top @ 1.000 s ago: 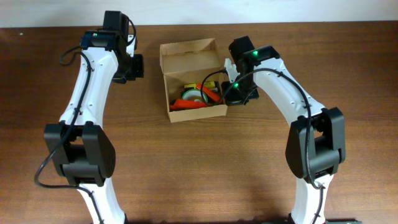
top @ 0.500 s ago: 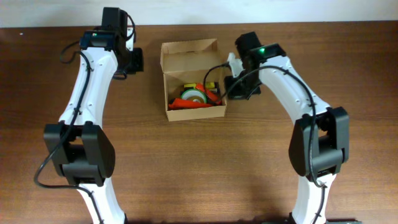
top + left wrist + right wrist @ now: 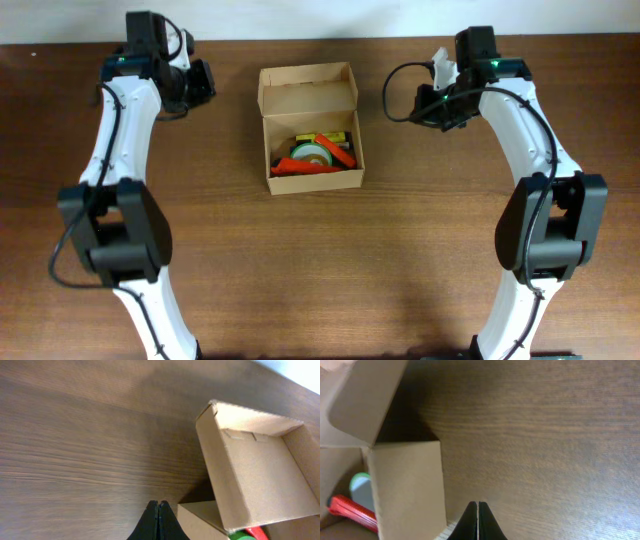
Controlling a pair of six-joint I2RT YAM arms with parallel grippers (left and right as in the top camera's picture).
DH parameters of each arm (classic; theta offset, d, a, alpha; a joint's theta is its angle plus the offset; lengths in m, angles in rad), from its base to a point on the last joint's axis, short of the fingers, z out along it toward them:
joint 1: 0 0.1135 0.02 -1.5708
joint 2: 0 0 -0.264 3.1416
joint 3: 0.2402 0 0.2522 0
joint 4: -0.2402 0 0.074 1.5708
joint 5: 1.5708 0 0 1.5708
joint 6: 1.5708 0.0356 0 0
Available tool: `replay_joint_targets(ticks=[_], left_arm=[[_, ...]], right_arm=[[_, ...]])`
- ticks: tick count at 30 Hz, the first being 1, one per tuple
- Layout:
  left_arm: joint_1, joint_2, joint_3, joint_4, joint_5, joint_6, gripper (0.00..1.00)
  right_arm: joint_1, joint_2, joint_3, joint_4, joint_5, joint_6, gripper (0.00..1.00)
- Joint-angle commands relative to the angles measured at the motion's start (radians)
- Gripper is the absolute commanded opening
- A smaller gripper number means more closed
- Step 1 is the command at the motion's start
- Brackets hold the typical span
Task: Pack container
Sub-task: 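Move both grippers to the box lid flaps at the back, then push the lid flap forward with both grippers from behind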
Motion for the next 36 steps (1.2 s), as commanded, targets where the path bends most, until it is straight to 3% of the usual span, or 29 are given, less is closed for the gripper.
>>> replay_joint_targets(ticks=[1,7,16,28,36], left_arm=[[0.002,0.08,-0.01,0.016,0.205,-0.063,0.02],[0.003,0.144,-0.01,0.059,0.368,-0.095,0.02],[0.004,0.148,-0.01,0.06,0.368,-0.095,0.02],[0.004,0.18,-0.01,0.126,0.379,-0.157,0.01],[0.004,0.273,-0.01,0.217,0.534,-0.241,0.02]], right_arm=[[0.0,0.018,0.019,0.025,-0.063,0.024,0.03],[-0.001,0.099,0.019,0.076,-0.243,0.031,0.03],[-0.032,0.271,0.019,0.266,-0.606,0.161,0.04],[-0.051,0.322,0.019,0.495,-0.679,0.345,0.04],[-0.051,0.326,0.019,0.521,-0.678,0.37,0.04]])
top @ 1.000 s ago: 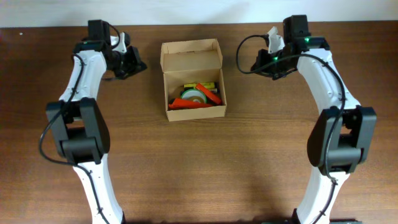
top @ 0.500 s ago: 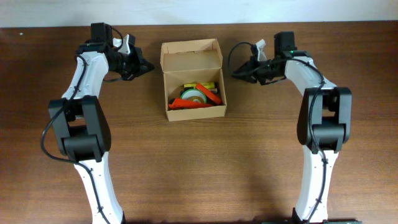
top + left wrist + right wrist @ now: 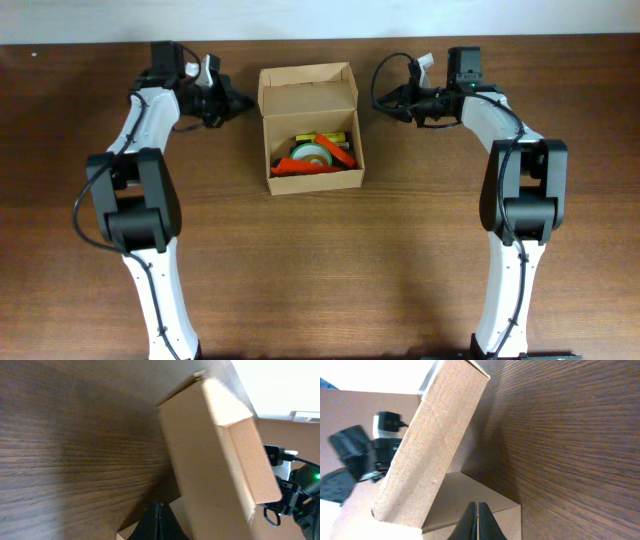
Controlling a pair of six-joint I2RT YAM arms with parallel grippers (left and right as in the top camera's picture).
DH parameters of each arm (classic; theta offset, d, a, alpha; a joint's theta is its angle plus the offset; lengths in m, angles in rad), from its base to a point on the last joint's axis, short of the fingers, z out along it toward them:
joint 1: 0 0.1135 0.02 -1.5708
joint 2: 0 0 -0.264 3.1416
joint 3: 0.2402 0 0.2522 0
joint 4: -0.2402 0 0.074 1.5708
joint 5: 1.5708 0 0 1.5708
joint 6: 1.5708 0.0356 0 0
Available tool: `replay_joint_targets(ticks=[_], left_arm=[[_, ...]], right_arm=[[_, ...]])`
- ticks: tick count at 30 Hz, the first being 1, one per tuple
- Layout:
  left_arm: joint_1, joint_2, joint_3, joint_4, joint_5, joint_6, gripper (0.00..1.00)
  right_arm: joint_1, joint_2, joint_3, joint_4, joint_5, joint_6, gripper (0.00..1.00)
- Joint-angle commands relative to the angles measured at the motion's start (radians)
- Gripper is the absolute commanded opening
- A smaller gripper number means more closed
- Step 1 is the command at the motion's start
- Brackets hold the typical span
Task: Pack container
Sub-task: 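Push the lid flap forward with both grippers from behind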
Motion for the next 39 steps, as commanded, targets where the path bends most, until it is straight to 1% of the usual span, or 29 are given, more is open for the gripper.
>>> replay_joint_targets(ticks=[1,7,12,15,22,33,39], left_arm=[[0.002,0.049,-0.006,0.008,0.082,-0.043,0.01],[0.002,0.07,-0.006,0.057,0.135,-0.072,0.02],[0.002,0.076,-0.006,0.116,0.192,-0.092,0.02],[0.002,0.077,-0.006,0.12,0.193,-0.098,0.01],[0.002,0.078,-0.006,0.124,0.194,-0.098,0.01],[-0.021,0.078,-0.006,0.135,0.194,-0.109,0.02],[-0.037,0.078,-0.006,0.135,0.195,-0.11,0.02]], right_arm=[[-0.008,0.023,0.017,0.009,-0.029,0.022,0.04],[-0.006,0.039,0.017,0.019,-0.032,0.029,0.04],[-0.006,0.068,0.017,0.044,-0.061,0.082,0.04],[-0.005,0.094,0.017,0.076,-0.098,0.123,0.03],[0.002,0.106,0.017,0.103,-0.108,0.126,0.03],[0.046,0.11,0.017,0.204,-0.134,0.187,0.04],[0.061,0.11,0.017,0.218,-0.135,0.202,0.04]])
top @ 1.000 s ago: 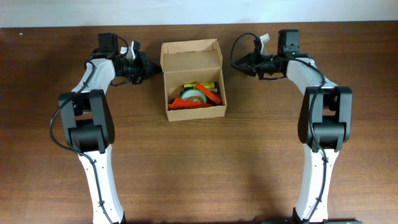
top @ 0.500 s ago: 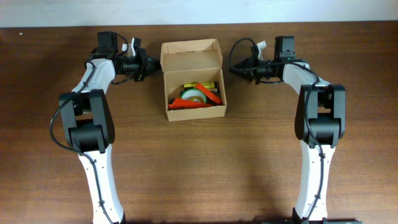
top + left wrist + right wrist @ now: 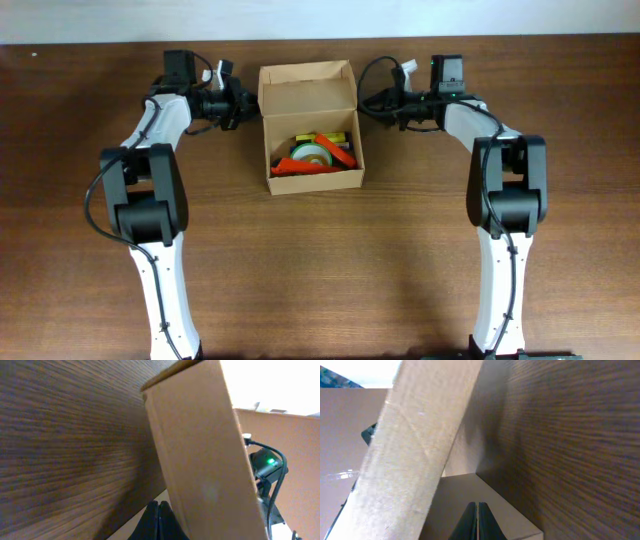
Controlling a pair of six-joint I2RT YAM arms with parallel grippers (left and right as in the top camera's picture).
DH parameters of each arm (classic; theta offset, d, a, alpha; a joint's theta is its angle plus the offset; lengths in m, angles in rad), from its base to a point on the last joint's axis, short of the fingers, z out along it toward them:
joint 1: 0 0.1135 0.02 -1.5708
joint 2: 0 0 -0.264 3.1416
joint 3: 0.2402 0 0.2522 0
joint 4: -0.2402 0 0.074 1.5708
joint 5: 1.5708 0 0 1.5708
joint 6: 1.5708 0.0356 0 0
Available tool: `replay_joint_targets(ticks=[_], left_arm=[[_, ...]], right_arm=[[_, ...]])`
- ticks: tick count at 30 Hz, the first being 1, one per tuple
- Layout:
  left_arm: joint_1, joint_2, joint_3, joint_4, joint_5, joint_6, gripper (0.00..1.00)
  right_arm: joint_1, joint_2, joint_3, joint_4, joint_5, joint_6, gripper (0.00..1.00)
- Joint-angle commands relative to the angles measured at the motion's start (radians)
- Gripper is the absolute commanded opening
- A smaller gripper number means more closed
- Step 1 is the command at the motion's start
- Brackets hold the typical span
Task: Pack container
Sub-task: 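Push the lid flap forward with both grippers from behind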
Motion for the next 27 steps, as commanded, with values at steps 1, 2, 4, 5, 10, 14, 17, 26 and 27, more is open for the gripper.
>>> replay_joint_targets(ticks=[1,2,4,5,10,14,17,26,27], left_arm=[[-0.011,0.012,-0.004,0.004,0.023,-0.003,0.02],[-0.014,0.012,-0.004,0.004,0.023,-0.003,0.02],[-0.018,0.012,-0.004,0.007,0.023,-0.002,0.01],[-0.019,0.012,-0.004,0.009,0.023,-0.002,0.01],[-0.023,0.012,-0.004,0.073,0.039,-0.004,0.01],[-0.023,0.012,-0.003,0.139,0.061,-0.025,0.02],[-0.023,0.012,0.008,0.189,0.091,-0.029,0.02],[-0.023,0.012,0.118,0.22,0.108,-0.028,0.01],[-0.023,0.012,0.132,0.22,0.108,-0.027,0.01]], right_arm=[[0.012,0.019,0.017,0.005,-0.027,0.009,0.04],[0.014,0.019,0.017,0.005,-0.027,0.009,0.04],[0.019,0.019,0.017,0.005,-0.032,0.008,0.04],[0.019,0.019,0.017,0.007,-0.036,0.008,0.04],[0.022,0.019,0.017,0.112,-0.133,0.009,0.04],[0.022,0.019,0.018,0.201,-0.192,0.057,0.03],[0.022,0.019,0.018,0.251,-0.203,0.098,0.03],[0.018,0.019,0.018,0.505,-0.245,0.295,0.04],[0.018,0.019,0.018,0.533,-0.248,0.315,0.04]])
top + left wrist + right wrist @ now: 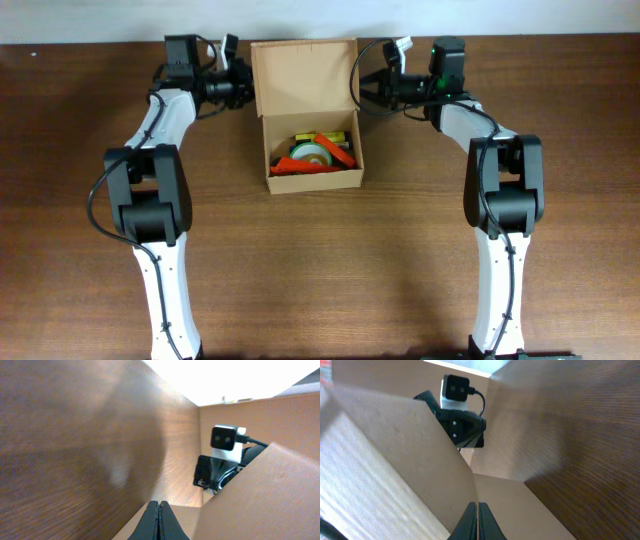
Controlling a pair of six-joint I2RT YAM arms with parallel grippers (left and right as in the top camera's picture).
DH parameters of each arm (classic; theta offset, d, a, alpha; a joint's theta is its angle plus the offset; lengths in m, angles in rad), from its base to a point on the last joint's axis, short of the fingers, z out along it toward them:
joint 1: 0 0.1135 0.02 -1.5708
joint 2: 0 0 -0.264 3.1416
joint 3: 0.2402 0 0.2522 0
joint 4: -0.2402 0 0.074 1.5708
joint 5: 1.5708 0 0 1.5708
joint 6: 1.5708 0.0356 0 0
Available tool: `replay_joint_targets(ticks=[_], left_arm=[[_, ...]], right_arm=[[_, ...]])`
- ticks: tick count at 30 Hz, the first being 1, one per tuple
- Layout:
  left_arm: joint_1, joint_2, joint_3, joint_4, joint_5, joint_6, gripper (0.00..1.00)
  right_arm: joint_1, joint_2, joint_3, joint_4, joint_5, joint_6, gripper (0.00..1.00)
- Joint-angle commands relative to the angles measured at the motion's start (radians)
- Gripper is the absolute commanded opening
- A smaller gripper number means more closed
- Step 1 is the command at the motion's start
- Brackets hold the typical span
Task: Pack container
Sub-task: 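Push the lid flap forward with both grippers from behind, then swing the lid down over the box with both grippers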
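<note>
An open cardboard box stands mid-table, holding a green tape roll, a red-orange piece and a yellow item. Its lid flap is tilted up at the far side. My left gripper is shut, empty, at the flap's left edge. My right gripper is shut, empty, at its right edge. In the left wrist view the shut left gripper lies against cardboard, beside the flap. In the right wrist view the right gripper lies likewise beside the flap.
The brown wooden table spreads around the box. Its far edge meets a white wall just behind the flap. Each wrist camera sees the other arm's camera across the box: the right arm's and the left arm's.
The lid flap has come up and looks larger from overhead. Both shut grippers sit slightly farther back and higher, right at the flap's side edges.
Both grippers were shut well out to either side of the box, its flap lying back. Then they stood closer to the flap, then right beside its edges. Now the flap is lifted between them.
</note>
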Motion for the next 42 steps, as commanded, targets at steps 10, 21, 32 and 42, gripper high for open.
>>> replay_joint_targets(ticks=[10,21,32,42], left_arm=[[-0.012,0.01,0.264,-0.372,-0.098,0.262,0.02],[-0.046,0.01,0.452,-0.6,-0.155,0.391,0.02],[-0.074,0.008,0.468,-0.665,-0.157,0.441,0.02],[-0.075,0.008,0.47,-0.667,-0.183,0.441,0.01]], right_arm=[[0.005,0.018,0.062,0.14,-0.035,0.149,0.04],[0.006,0.018,0.193,0.141,-0.016,0.117,0.04],[0.004,0.018,0.23,0.172,-0.043,0.084,0.04],[-0.014,0.018,0.235,0.026,0.062,0.106,0.04]])
